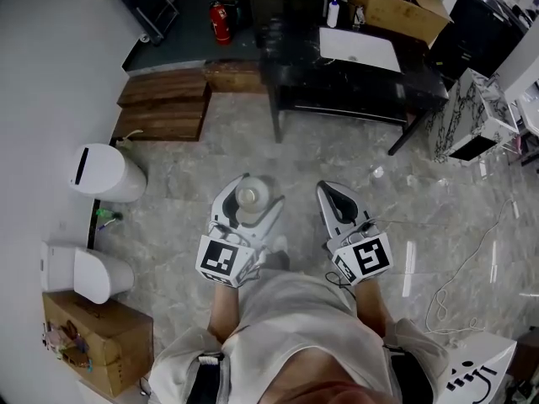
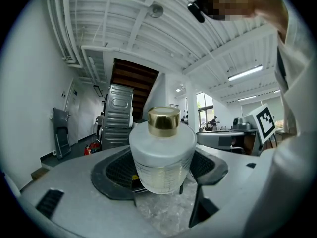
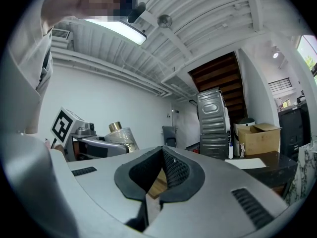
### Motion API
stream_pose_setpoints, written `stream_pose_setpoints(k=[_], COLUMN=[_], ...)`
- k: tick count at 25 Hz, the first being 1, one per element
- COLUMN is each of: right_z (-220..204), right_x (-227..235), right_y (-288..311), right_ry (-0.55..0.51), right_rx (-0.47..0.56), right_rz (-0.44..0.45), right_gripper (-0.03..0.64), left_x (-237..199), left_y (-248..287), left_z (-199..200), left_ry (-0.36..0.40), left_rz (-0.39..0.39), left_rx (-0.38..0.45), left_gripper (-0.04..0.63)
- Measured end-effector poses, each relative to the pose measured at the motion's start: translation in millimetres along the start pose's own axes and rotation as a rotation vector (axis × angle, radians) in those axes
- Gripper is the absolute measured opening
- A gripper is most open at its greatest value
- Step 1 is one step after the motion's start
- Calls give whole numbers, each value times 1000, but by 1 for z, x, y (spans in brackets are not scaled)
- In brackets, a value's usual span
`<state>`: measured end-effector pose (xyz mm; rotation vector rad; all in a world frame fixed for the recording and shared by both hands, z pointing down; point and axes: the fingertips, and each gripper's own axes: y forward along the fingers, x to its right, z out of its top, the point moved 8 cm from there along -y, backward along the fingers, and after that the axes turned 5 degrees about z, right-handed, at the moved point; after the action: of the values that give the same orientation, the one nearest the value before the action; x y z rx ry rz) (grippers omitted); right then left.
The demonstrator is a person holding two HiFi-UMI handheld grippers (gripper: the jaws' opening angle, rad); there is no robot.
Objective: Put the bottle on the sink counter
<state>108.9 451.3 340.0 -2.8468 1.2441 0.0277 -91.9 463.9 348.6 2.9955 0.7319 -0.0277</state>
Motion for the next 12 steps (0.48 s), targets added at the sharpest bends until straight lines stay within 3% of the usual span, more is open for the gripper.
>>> stream_pose_setpoints(k=[12], right_z=[-3], right_x=[29], right_y=[80], right_ry=[-4], right_rx=[-32], right_rz=[-53], right_gripper=[-3], left_x=[-75], left_y=[58], left_z=[5], left_ry=[-14], left_rz=[-43], left_rx=[10], left_gripper=[327])
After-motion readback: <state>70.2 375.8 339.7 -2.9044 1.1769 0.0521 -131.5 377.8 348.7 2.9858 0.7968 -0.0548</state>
